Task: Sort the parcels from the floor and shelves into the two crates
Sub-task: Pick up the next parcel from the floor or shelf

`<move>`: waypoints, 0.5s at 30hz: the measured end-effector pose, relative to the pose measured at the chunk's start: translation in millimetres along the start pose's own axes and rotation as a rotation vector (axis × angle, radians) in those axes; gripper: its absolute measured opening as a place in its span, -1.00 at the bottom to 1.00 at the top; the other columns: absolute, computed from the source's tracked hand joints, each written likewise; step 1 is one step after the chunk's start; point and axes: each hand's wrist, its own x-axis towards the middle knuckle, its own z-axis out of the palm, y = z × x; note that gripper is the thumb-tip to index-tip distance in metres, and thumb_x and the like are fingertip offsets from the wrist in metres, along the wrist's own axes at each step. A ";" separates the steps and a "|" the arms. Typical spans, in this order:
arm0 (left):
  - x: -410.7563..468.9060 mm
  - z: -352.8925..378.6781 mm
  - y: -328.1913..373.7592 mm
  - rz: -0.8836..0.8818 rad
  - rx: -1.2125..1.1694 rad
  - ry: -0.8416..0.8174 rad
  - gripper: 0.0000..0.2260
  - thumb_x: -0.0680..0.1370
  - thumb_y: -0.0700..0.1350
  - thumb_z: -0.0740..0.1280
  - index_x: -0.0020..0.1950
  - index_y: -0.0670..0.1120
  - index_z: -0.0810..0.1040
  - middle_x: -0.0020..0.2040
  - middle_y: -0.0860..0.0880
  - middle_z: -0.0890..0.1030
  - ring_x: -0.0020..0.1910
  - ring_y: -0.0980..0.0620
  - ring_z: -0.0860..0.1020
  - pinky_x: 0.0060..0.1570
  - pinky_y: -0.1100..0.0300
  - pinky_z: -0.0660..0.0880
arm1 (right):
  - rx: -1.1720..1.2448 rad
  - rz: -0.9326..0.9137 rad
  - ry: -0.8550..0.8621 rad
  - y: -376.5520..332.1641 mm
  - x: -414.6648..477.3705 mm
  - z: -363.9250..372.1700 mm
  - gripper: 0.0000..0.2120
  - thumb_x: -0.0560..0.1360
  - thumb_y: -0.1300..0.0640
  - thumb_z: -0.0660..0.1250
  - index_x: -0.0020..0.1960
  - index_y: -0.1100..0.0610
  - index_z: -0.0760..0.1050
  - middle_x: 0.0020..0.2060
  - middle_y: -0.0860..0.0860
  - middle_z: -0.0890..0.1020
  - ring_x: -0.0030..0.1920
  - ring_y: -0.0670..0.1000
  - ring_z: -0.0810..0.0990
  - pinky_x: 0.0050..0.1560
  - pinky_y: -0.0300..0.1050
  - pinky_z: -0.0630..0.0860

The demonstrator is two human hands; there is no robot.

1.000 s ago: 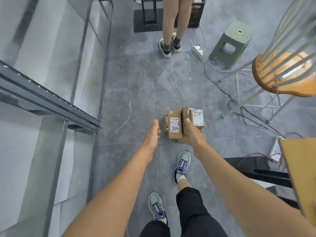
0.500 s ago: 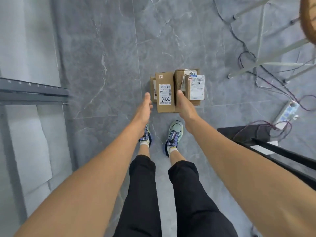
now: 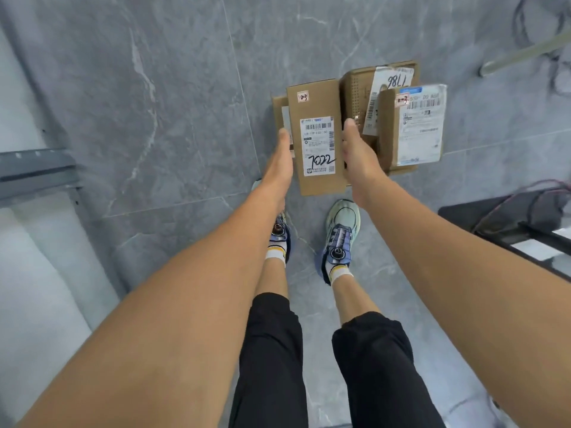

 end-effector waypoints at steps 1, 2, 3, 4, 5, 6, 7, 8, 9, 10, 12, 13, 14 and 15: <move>7.9 0.6 2.3 -0.007 -0.007 0.003 -0.44 0.71 0.27 -0.09 0.61 0.03 0.28 0.57 -0.02 0.36 0.54 -0.02 0.30 0.46 -0.03 0.22 | -0.003 0.014 0.015 -1.7 7.5 2.2 -0.50 0.74 -0.27 -0.05 0.44 -0.06 0.49 0.11 -0.18 0.65 0.11 -0.13 0.59 0.18 -0.13 0.39; 14.4 1.4 3.9 -0.018 -0.013 0.007 -0.44 0.71 0.27 -0.10 0.62 0.04 0.26 0.58 -0.02 0.34 0.55 -0.02 0.29 0.48 -0.06 0.20 | -0.004 0.033 0.024 -2.4 14.9 4.1 -0.54 0.74 -0.27 -0.06 0.28 -0.10 0.53 -0.04 -0.22 0.62 0.02 -0.15 0.60 0.04 -0.16 0.43; 20.1 2.5 5.3 -0.027 -0.020 0.009 -0.43 0.70 0.29 -0.10 0.63 0.04 0.24 0.59 -0.01 0.32 0.56 -0.03 0.28 0.49 -0.08 0.19 | -0.012 0.044 0.021 -5.7 17.8 7.3 -0.57 0.74 -0.26 -0.07 0.12 -0.12 0.53 -0.12 -0.22 0.60 -0.04 -0.17 0.60 -0.08 -0.18 0.44; 25.1 4.1 6.2 -0.034 -0.025 0.009 -0.42 0.70 0.30 -0.10 0.63 0.05 0.23 0.60 -0.01 0.31 0.57 -0.03 0.27 0.50 -0.09 0.19 | -0.005 0.044 0.015 -6.8 22.1 9.7 -0.56 0.75 -0.24 -0.07 0.02 -0.13 0.53 -0.13 -0.21 0.61 -0.05 -0.16 0.61 -0.14 -0.18 0.44; 29.9 5.7 6.7 -0.041 -0.030 0.005 -0.42 0.70 0.30 -0.11 0.63 0.06 0.24 0.60 -0.01 0.32 0.57 -0.03 0.28 0.49 -0.09 0.19 | -0.002 0.036 0.020 -6.6 27.4 11.6 -0.55 0.75 -0.23 -0.07 -0.03 -0.13 0.53 -0.10 -0.19 0.64 0.00 -0.13 0.64 -0.12 -0.16 0.47; 34.3 7.7 7.5 -0.045 -0.033 -0.001 -0.42 0.69 0.31 -0.12 0.61 0.07 0.27 0.58 -0.01 0.34 0.56 -0.02 0.29 0.48 -0.08 0.20 | 0.000 0.018 0.031 -4.5 35.1 13.1 -0.57 0.75 -0.22 -0.06 -0.01 -0.15 0.53 -0.05 -0.18 0.65 0.04 -0.12 0.64 -0.08 -0.14 0.49; 38.4 9.4 7.9 -0.046 -0.037 -0.010 -0.42 0.70 0.30 -0.13 0.59 0.08 0.31 0.56 -0.01 0.38 0.55 -0.02 0.31 0.46 -0.06 0.21 | -0.013 -0.001 0.044 -2.3 41.3 14.3 -0.59 0.75 -0.21 -0.06 0.05 -0.14 0.53 -0.02 -0.18 0.65 0.05 -0.14 0.62 -0.06 -0.13 0.49; 42.4 11.7 8.3 -0.043 -0.037 -0.021 -0.43 0.70 0.29 -0.14 0.58 0.08 0.34 0.55 -0.02 0.41 0.52 -0.01 0.34 0.43 -0.02 0.24 | -0.023 -0.017 0.054 1.2 47.9 15.1 -0.59 0.75 -0.21 -0.06 0.15 -0.11 0.53 0.02 -0.17 0.64 0.05 -0.15 0.61 -0.05 -0.14 0.47; 46.4 14.0 8.1 -0.039 -0.032 -0.031 -0.44 0.71 0.26 -0.15 0.57 0.08 0.35 0.53 -0.03 0.43 0.49 0.00 0.37 0.34 0.05 0.30 | -0.033 -0.026 0.061 4.5 52.8 16.2 -0.56 0.74 -0.23 -0.06 0.26 -0.06 0.52 0.08 -0.15 0.65 0.08 -0.13 0.61 -0.04 -0.15 0.47; 49.4 15.9 8.2 -0.039 -0.026 -0.038 -0.45 0.72 0.24 -0.15 0.57 0.06 0.36 0.52 -0.04 0.44 0.43 0.02 0.41 0.21 0.13 0.35 | -0.046 -0.029 0.064 7.4 56.5 17.7 -0.48 0.72 -0.27 -0.06 0.37 -0.02 0.50 0.15 -0.12 0.66 0.15 -0.09 0.62 0.01 -0.13 0.50; 54.1 19.4 8.1 -0.044 -0.029 -0.048 -0.47 0.73 0.21 -0.15 0.56 0.04 0.36 0.51 -0.06 0.46 0.40 0.02 0.43 0.07 0.19 0.33 | -0.062 -0.031 0.070 13.7 63.7 21.2 -0.29 0.60 -0.42 -0.06 0.51 -0.01 0.44 0.31 -0.04 0.64 0.32 0.02 0.60 0.25 0.06 0.56; 56.1 20.7 8.0 -0.046 -0.036 -0.054 -0.47 0.73 0.20 -0.16 0.56 0.04 0.36 0.51 -0.07 0.46 0.43 0.00 0.42 0.07 0.20 0.31 | -0.067 -0.024 0.071 18.2 67.7 22.5 -0.19 0.52 -0.48 -0.05 0.56 -0.01 0.39 0.40 -0.01 0.60 0.40 0.06 0.56 0.38 0.16 0.50; 58.0 21.3 7.6 -0.048 -0.043 -0.060 -0.47 0.73 0.20 -0.16 0.56 0.04 0.37 0.51 -0.06 0.46 0.44 -0.01 0.42 0.04 0.21 0.32 | -0.068 -0.011 0.075 23.5 73.2 23.6 -0.13 0.48 -0.51 -0.04 0.60 0.00 0.33 0.46 0.01 0.54 0.46 0.09 0.51 0.46 0.22 0.43; 59.9 21.0 6.6 -0.049 -0.049 -0.062 -0.46 0.73 0.20 -0.17 0.55 0.05 0.37 0.50 -0.06 0.46 0.43 0.00 0.43 -0.05 0.24 0.36 | -0.076 -0.006 0.074 25.9 74.5 25.2 -0.12 0.48 -0.50 -0.03 0.62 0.01 0.29 0.50 0.02 0.50 0.49 0.09 0.47 0.49 0.23 0.39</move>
